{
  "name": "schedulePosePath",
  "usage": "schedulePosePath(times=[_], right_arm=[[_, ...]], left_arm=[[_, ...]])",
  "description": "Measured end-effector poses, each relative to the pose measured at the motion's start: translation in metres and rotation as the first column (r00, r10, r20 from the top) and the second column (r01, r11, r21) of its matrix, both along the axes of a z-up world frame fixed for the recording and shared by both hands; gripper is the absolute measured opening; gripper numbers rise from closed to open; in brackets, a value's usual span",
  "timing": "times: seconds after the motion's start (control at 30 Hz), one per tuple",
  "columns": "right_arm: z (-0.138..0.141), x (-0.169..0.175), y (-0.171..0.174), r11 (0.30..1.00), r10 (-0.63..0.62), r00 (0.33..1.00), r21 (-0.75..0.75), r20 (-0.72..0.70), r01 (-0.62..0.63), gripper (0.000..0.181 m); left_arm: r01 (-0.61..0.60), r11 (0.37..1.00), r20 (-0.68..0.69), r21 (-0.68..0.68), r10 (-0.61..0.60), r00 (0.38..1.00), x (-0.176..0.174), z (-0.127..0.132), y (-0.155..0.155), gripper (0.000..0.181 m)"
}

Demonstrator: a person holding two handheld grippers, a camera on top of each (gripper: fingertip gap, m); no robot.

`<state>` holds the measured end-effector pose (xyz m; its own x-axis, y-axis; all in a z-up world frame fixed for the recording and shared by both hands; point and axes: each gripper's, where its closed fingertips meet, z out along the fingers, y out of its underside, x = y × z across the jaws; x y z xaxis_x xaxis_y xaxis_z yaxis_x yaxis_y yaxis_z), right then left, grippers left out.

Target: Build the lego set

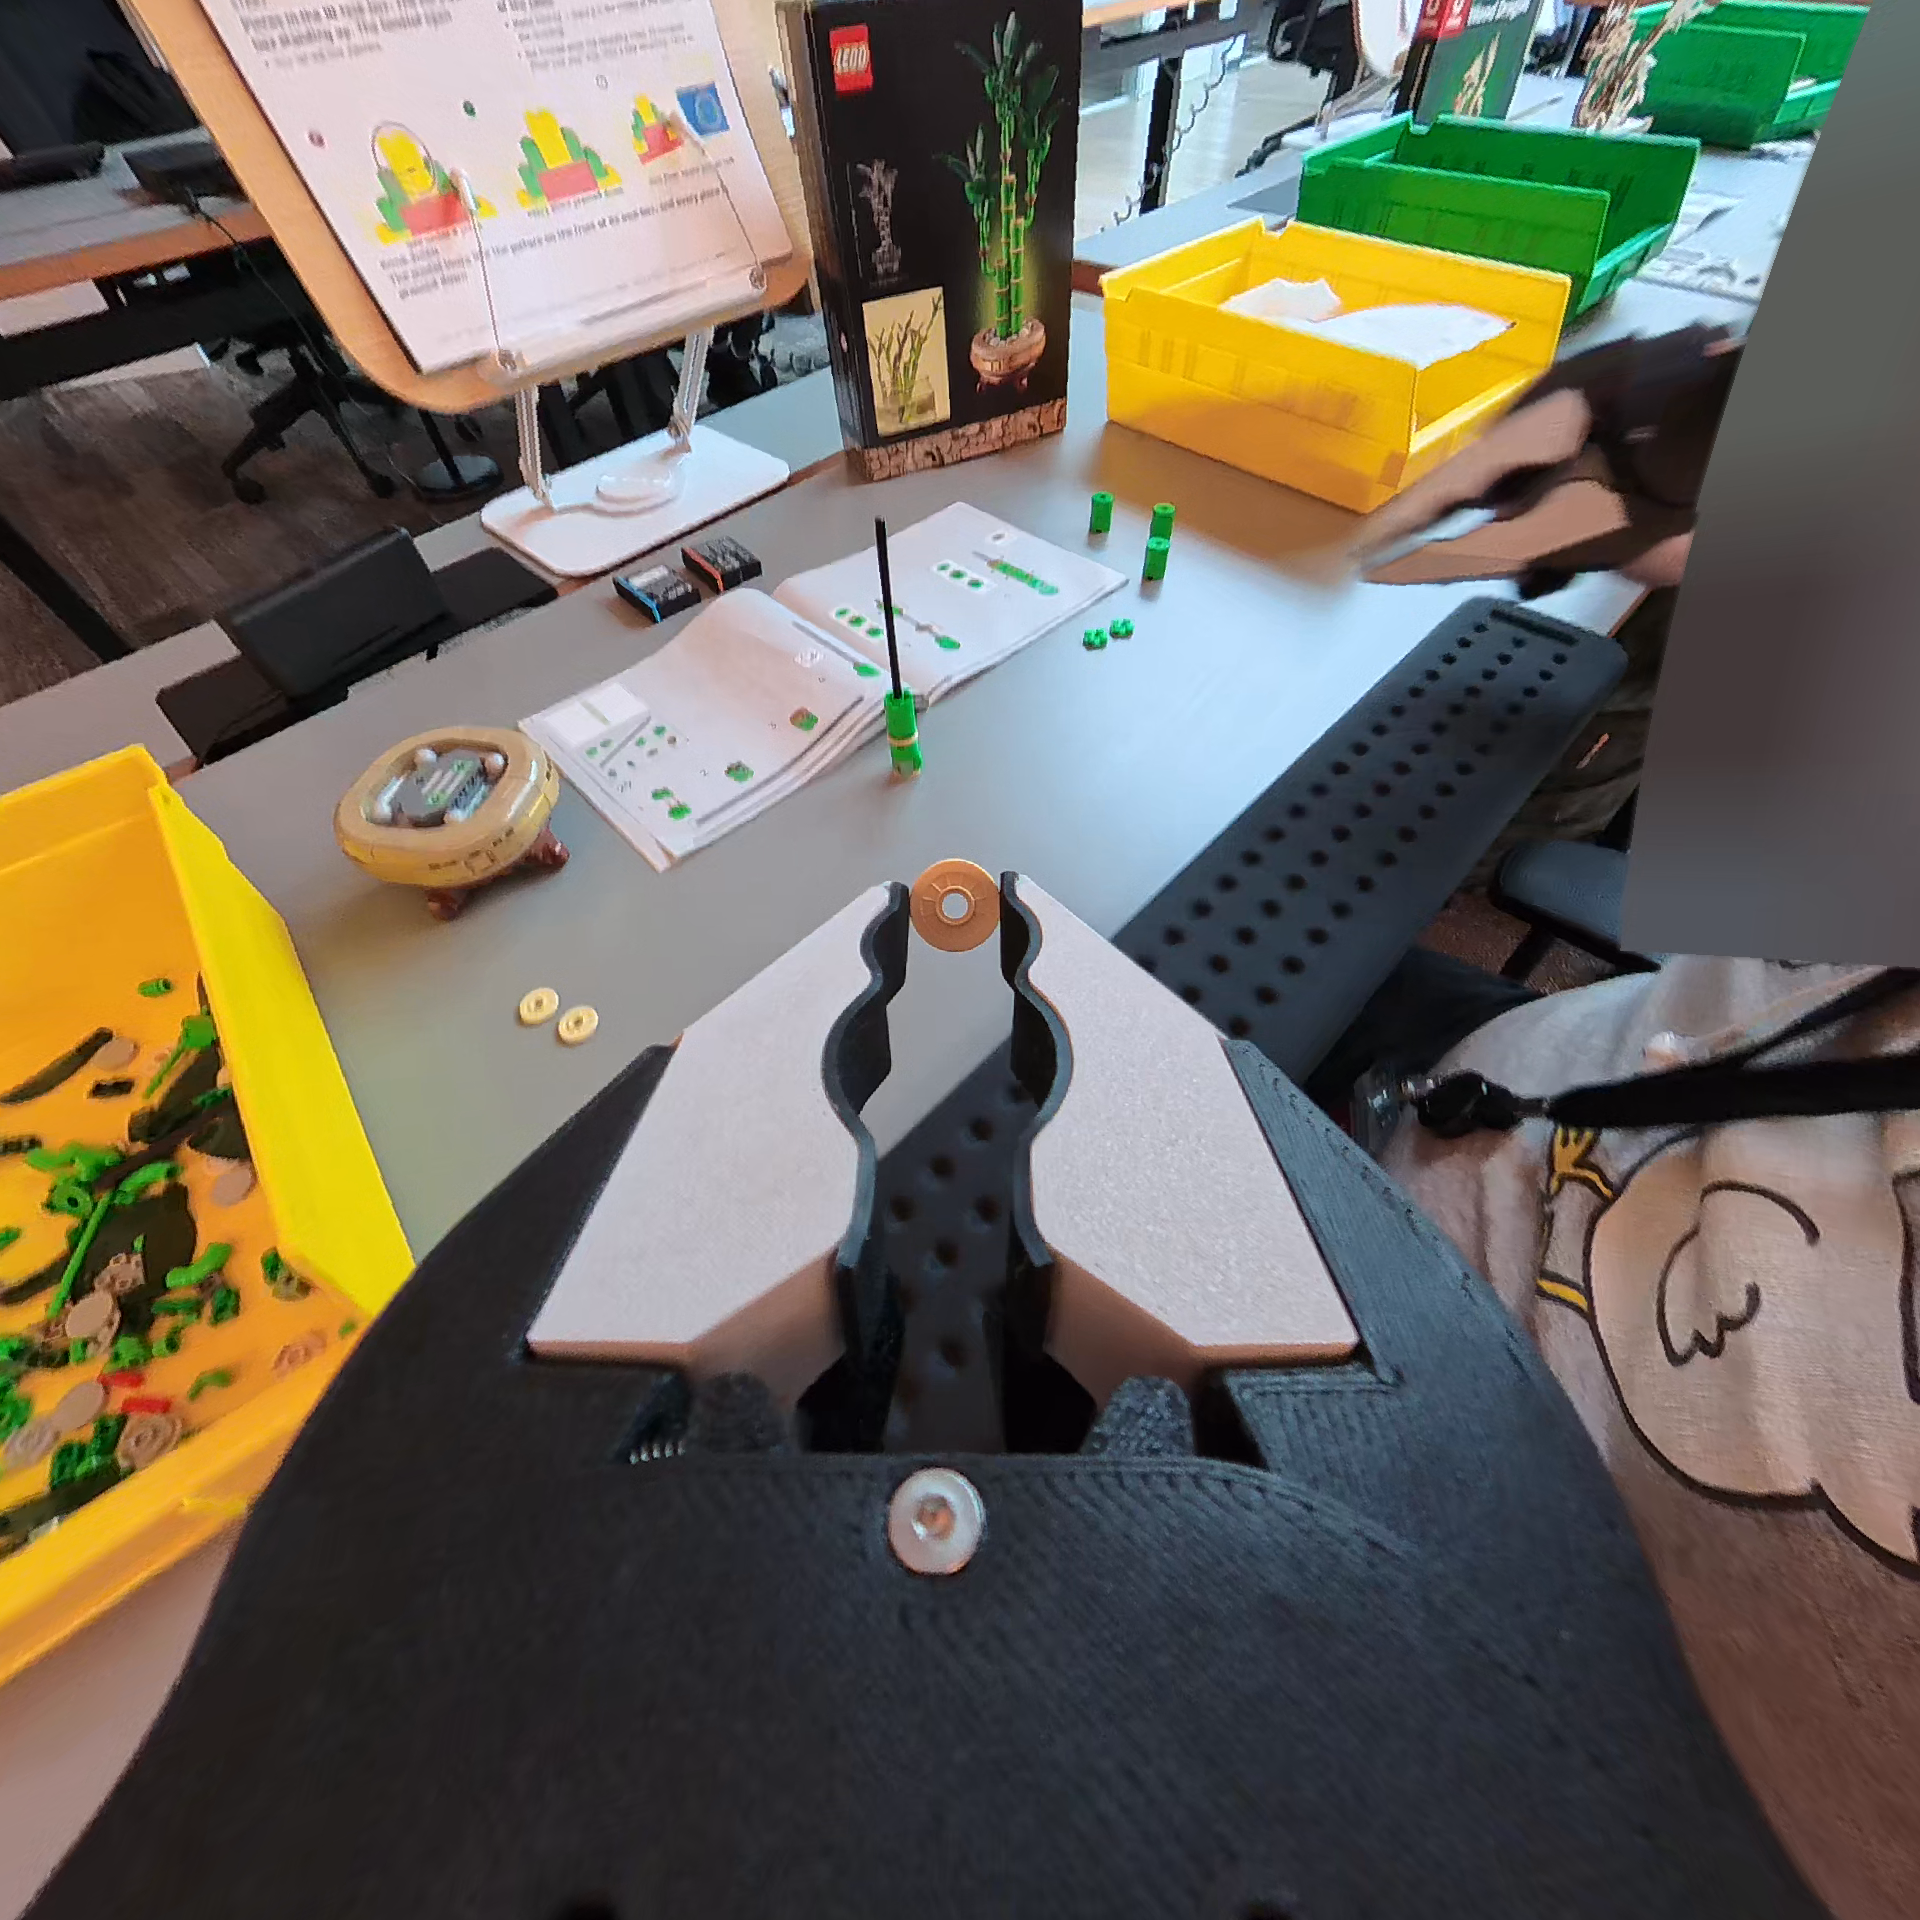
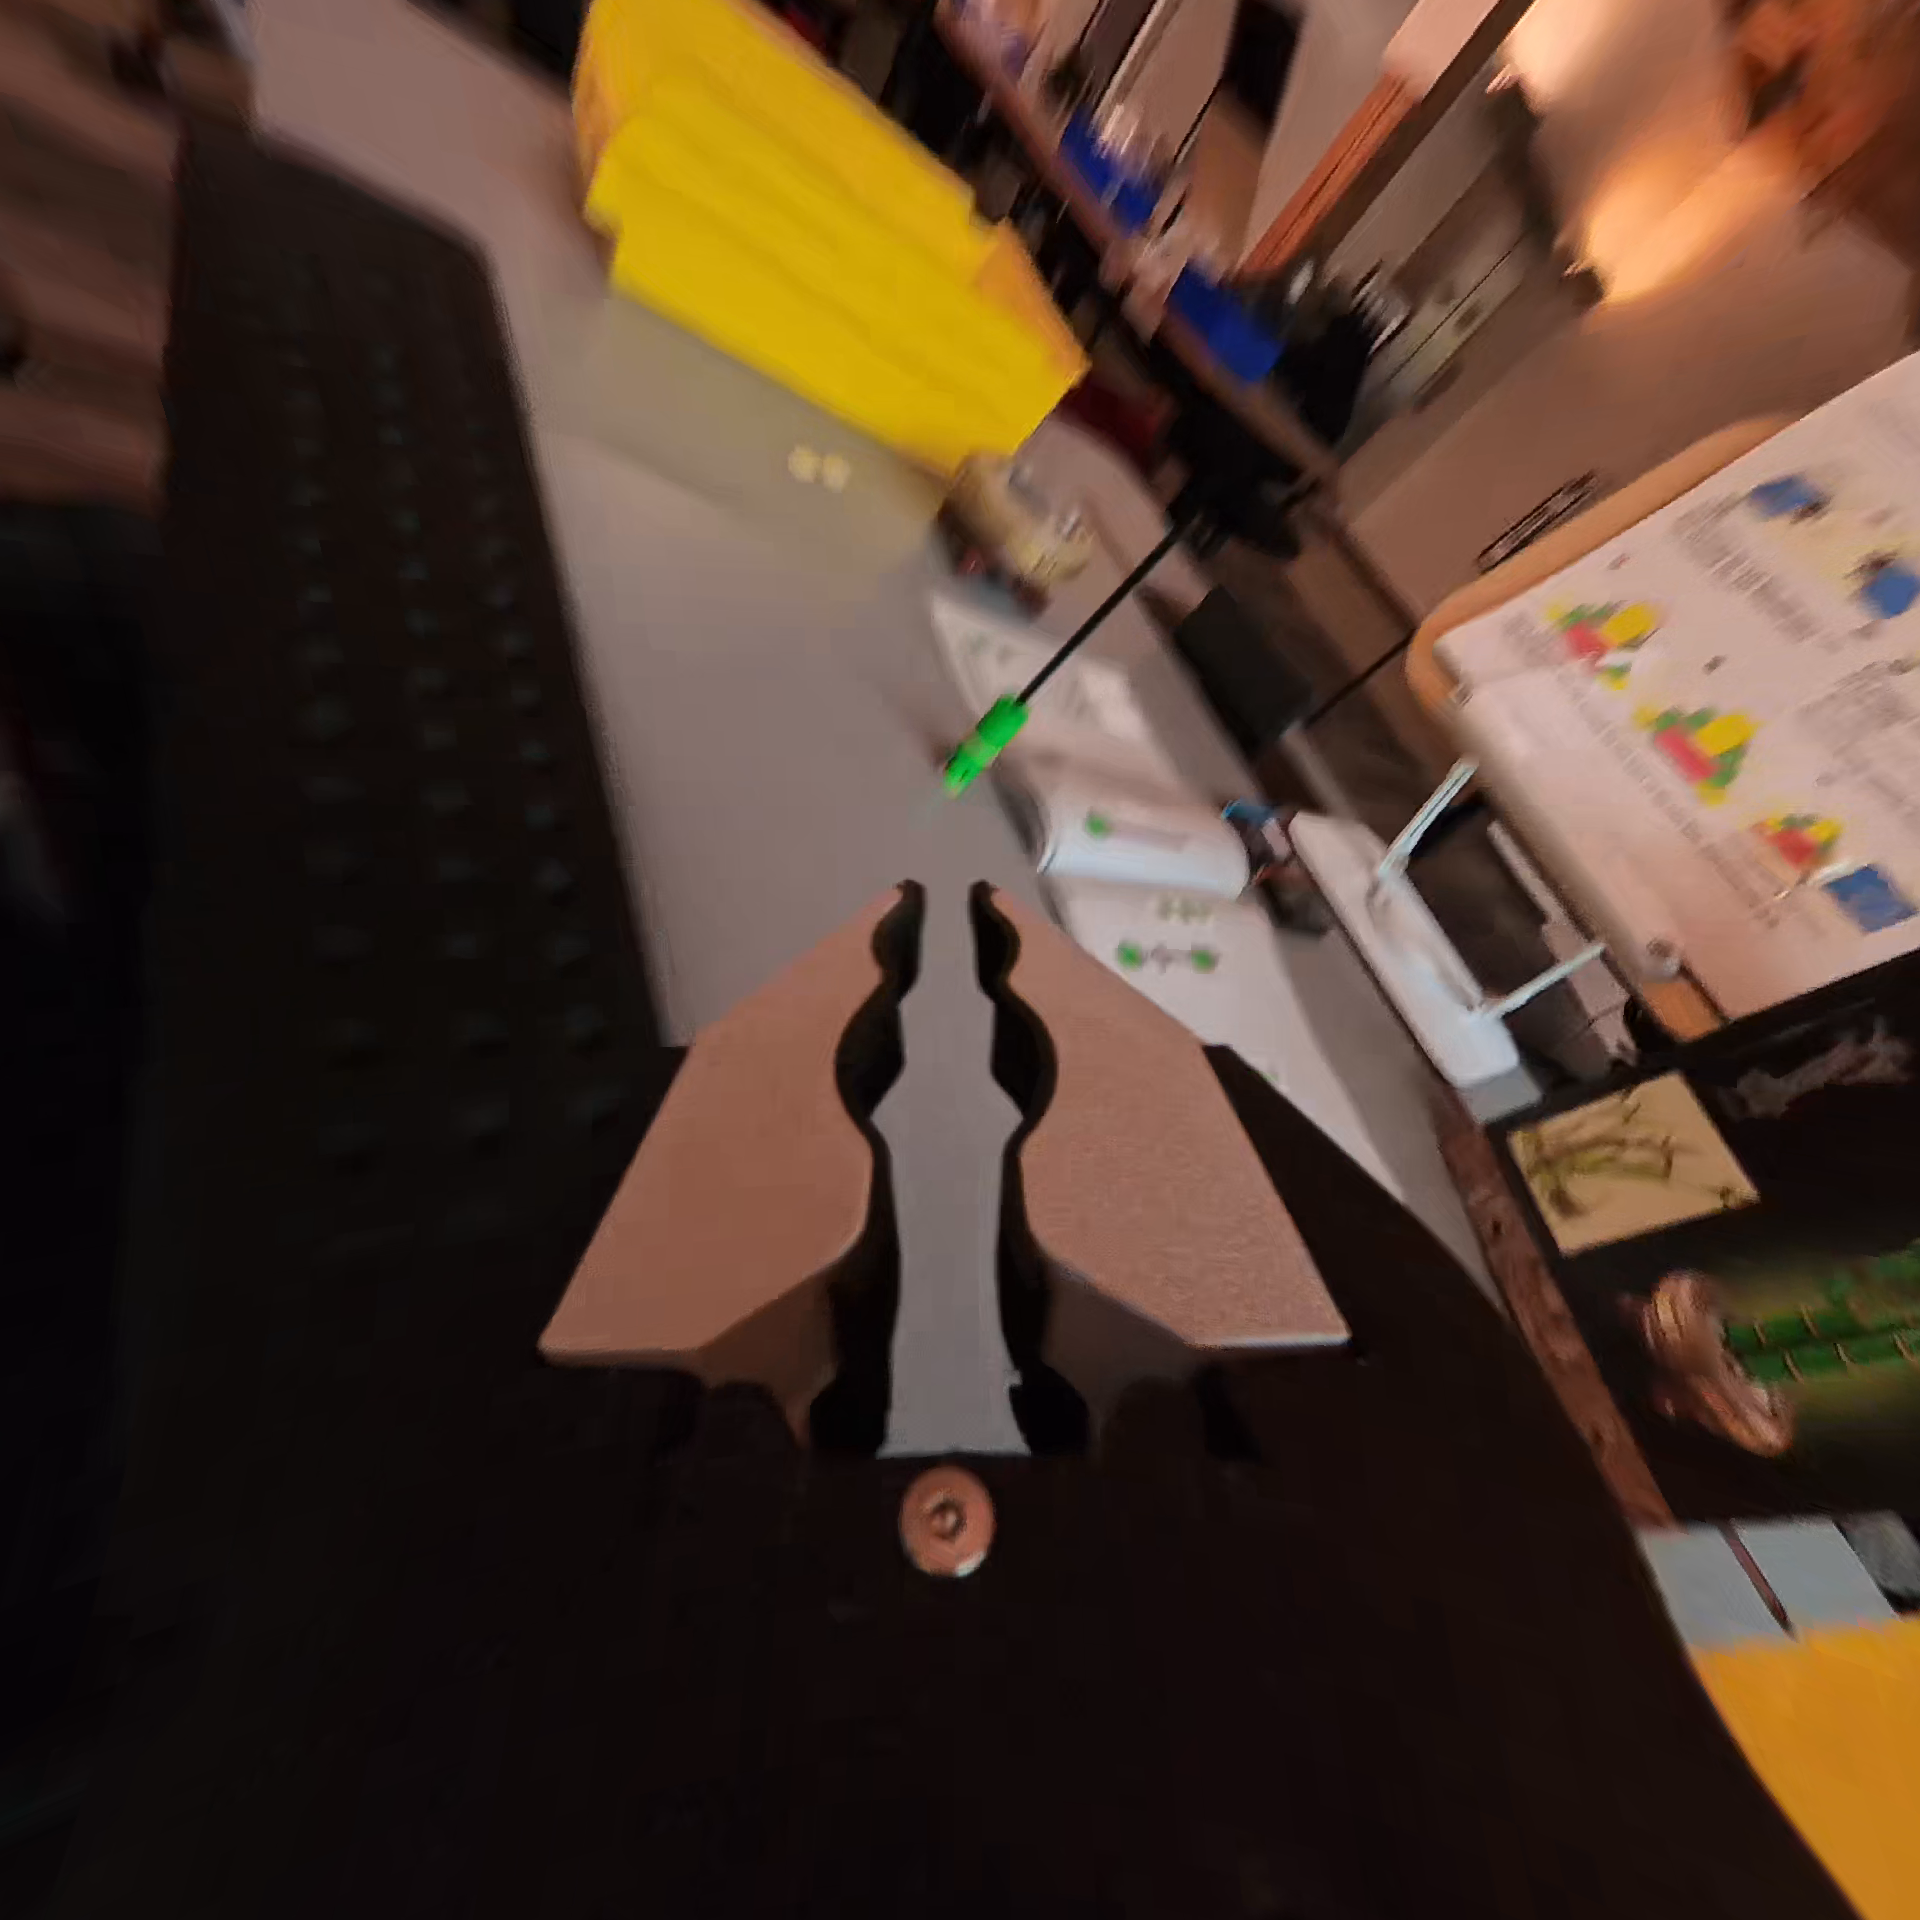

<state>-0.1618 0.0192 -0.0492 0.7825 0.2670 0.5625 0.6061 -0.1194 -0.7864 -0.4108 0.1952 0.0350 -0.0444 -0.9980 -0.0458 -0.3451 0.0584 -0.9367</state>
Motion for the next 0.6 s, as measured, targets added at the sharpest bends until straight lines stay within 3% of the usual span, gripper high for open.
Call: schedulePosePath(times=[0.03,0.1,0.23,0.37,0.6], right_arm=[[0.010,0.002,0.023,0.999,0.007,0.998,0.046,-0.062,-0.004,0.023],[0.014,0.007,0.075,1.000,0.016,0.976,0.002,-0.219,-0.016,0.052],[-0.018,0.027,0.158,0.972,-0.126,0.888,-0.235,-0.443,0.021,0.056],[-0.045,0.015,0.187,0.941,-0.177,0.797,-0.336,-0.578,-0.035,0.048],[-0.092,0.006,0.207,0.889,-0.290,0.760,-0.457,-0.582,-0.011,0.048]], left_arm=[[0.006,1.000,0.010,0.002,-0.006,1.000,0.005,0.004,0.000,0.015],[0.029,1.000,0.020,0.004,-0.029,0.999,0.018,0.015,-0.002,0.015],[0.073,0.996,-0.001,0.056,-0.073,0.997,0.040,0.026,-0.007,0.015],[0.081,0.996,0.008,0.040,-0.082,0.997,0.044,0.023,-0.013,0.015],[0.069,0.997,-0.008,-0.015,-0.070,0.998,0.048,0.010,0.000,0.015]])
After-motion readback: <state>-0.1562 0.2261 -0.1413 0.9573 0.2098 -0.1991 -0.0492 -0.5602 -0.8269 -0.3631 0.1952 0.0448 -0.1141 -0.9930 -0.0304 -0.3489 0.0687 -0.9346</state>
